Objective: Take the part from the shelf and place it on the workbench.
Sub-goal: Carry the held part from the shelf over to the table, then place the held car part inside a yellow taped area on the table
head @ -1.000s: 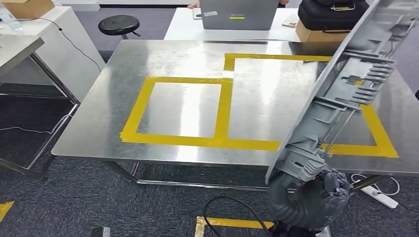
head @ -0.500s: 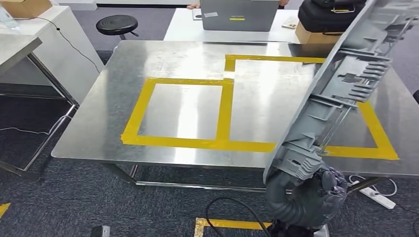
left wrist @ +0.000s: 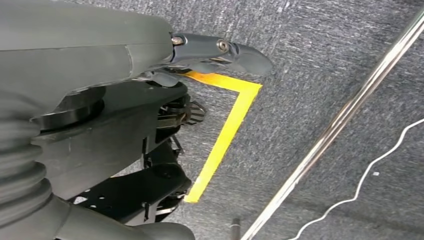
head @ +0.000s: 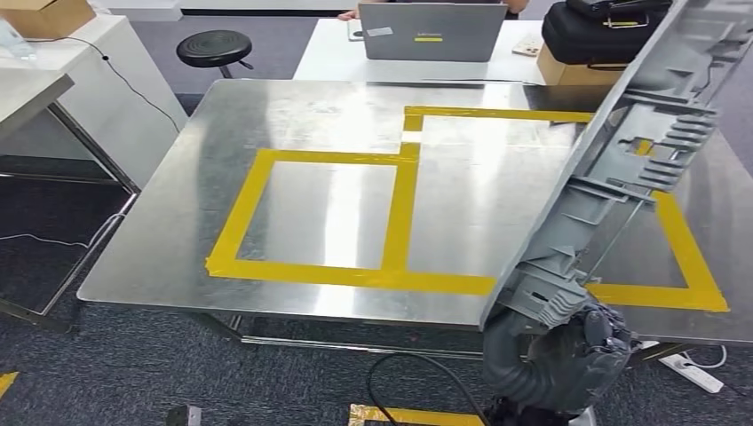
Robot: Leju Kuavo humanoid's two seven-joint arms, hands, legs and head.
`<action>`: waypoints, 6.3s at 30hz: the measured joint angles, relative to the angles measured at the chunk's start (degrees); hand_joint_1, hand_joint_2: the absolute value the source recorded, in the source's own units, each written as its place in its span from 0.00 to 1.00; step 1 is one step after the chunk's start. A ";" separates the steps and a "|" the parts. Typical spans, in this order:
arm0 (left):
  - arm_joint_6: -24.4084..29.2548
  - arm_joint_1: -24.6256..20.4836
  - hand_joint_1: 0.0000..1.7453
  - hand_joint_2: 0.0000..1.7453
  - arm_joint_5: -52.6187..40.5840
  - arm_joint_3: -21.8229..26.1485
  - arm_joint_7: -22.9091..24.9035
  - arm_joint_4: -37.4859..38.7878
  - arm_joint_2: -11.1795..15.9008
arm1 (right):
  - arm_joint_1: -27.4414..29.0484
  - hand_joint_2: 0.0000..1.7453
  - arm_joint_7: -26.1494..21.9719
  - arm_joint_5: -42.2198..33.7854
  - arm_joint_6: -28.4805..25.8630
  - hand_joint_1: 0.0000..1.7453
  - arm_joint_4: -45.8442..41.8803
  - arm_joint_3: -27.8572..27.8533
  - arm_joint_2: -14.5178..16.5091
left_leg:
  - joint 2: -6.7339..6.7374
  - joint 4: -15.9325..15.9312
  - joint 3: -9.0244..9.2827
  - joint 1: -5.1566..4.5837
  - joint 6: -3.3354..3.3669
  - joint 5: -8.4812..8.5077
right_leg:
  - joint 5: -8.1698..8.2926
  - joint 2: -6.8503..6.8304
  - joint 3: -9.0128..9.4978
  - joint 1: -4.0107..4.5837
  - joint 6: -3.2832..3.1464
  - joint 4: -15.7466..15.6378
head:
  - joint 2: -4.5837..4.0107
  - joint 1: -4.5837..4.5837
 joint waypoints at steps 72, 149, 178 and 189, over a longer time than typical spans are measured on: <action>-1.78 -3.23 0.00 1.00 -6.78 -4.70 4.22 0.00 -0.09 | -29.05 1.00 25.35 23.92 7.30 1.00 62.21 -29.71 -8.31 | 0.13 5.63 -7.68 -0.14 -0.50 3.43 | 0.54 -0.10 0.91 -0.12 -0.16 -1.42 | 0.00 -0.88; 0.44 -3.55 0.00 1.00 -8.16 -10.12 8.80 0.00 -0.65 | -49.64 0.00 42.76 47.81 1.42 0.00 87.33 -22.80 -5.41 | -0.01 0.24 -4.57 0.14 1.18 4.27 | 1.46 -0.24 -1.49 -0.22 2.13 1.15 | 0.00 0.24; 1.38 -1.43 0.00 1.00 -3.42 -9.39 5.38 0.00 0.01 | -22.63 0.00 10.30 5.24 1.34 0.00 11.95 -14.97 -2.68 | -0.22 -0.11 -4.82 0.11 1.67 4.53 | -2.32 -0.36 -2.72 0.12 1.73 6.45 | 0.00 0.40; 2.44 -0.32 0.00 1.00 -0.19 -5.88 3.82 0.00 -0.01 | -3.61 0.00 -1.53 7.38 -0.02 0.00 -6.36 -7.67 2.48 | 0.05 13.61 -10.30 0.16 -1.20 -3.71 | -0.36 -0.33 1.99 0.26 -1.20 -1.82 | 0.00 -0.11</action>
